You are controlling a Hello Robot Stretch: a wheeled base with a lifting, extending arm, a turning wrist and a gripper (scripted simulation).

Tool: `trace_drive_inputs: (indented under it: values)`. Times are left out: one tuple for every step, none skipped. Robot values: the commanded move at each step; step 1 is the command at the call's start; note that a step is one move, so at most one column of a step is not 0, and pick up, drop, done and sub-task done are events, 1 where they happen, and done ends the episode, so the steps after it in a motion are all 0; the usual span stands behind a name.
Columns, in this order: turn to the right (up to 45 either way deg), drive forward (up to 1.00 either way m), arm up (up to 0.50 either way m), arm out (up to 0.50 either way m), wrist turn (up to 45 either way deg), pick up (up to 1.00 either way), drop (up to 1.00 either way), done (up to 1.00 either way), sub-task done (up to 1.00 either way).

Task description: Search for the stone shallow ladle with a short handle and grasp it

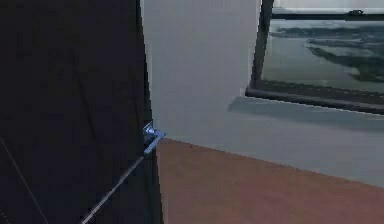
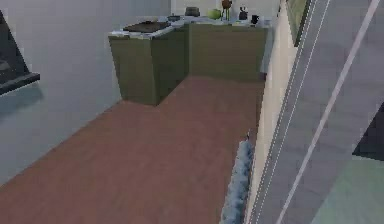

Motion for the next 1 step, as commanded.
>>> trace_drive_inputs:
  values:
    - [45.0, 0.00, 0.00, 0.00, 0.0, 0.00, 0.00, 0.00, 0.00]
